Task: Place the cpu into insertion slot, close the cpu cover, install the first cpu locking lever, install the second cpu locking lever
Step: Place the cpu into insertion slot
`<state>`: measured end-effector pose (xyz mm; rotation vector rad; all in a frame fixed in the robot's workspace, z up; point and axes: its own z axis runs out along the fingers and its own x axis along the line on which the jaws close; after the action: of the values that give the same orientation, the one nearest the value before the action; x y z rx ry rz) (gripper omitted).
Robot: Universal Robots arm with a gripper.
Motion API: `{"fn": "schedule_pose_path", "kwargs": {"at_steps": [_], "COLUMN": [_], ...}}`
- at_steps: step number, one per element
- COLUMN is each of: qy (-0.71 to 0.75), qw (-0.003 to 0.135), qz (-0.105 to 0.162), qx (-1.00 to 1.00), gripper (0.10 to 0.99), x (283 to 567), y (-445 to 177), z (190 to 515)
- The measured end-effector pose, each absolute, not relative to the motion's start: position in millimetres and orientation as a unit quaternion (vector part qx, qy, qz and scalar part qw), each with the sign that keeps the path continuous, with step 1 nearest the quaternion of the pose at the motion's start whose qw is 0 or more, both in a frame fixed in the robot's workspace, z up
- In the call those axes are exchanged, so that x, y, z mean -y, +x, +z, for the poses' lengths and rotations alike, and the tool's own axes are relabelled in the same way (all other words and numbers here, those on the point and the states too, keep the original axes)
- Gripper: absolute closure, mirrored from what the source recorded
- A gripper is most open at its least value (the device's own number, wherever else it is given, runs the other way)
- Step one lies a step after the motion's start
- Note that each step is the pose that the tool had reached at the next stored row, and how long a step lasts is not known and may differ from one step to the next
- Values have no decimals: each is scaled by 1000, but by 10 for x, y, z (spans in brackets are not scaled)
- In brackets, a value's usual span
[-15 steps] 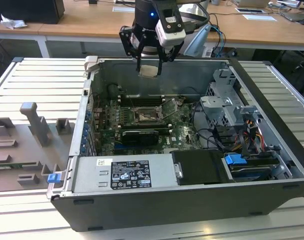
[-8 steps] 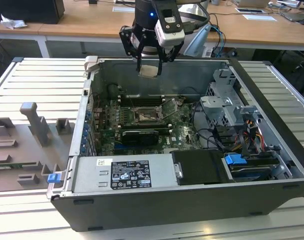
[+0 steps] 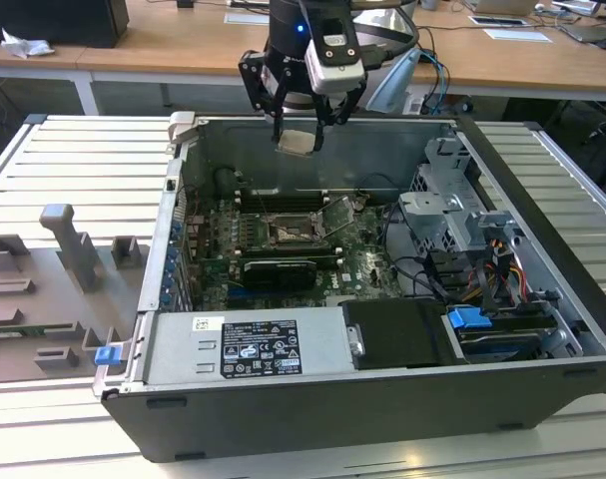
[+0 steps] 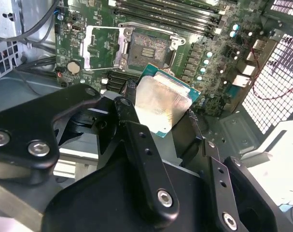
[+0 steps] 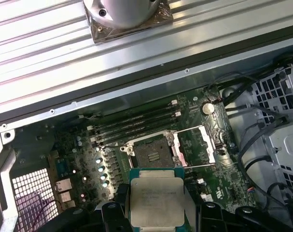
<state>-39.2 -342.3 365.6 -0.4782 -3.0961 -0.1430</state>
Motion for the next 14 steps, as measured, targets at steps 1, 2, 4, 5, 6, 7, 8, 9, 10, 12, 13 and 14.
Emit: {"fn": "schedule_pose_path", "kwargs": {"at_steps": [1,2,4,5,6,7,8,9,10,12,13,14], "qy": [-155,-158,-164,-166,-169,-171,-175,-177,-180,-189,-191,-195], "qw": [3,3,2,2,2,2,2,2,2,1,1,1], "qz": [-46,-46,-46,-46,-46,-46,-46,-46,-46,-46,-46,-46], "qx": [987,986,985,985,985,984,984,983,983,981,981,980], "gripper": [545,545,545,545,545,545,545,545,545,545,545,545], "x": [3423,3423,3423,3423,3423,3423,3423,3423,3423,3423,3423,3423], "y": [-392,-392,-392,-392,-392,-392,-392,-392,-392,-392,-393,-392], "z": [3655,3655,3654,3654,3653,3653,3653,3652,3652,3650,3649,3649]}}
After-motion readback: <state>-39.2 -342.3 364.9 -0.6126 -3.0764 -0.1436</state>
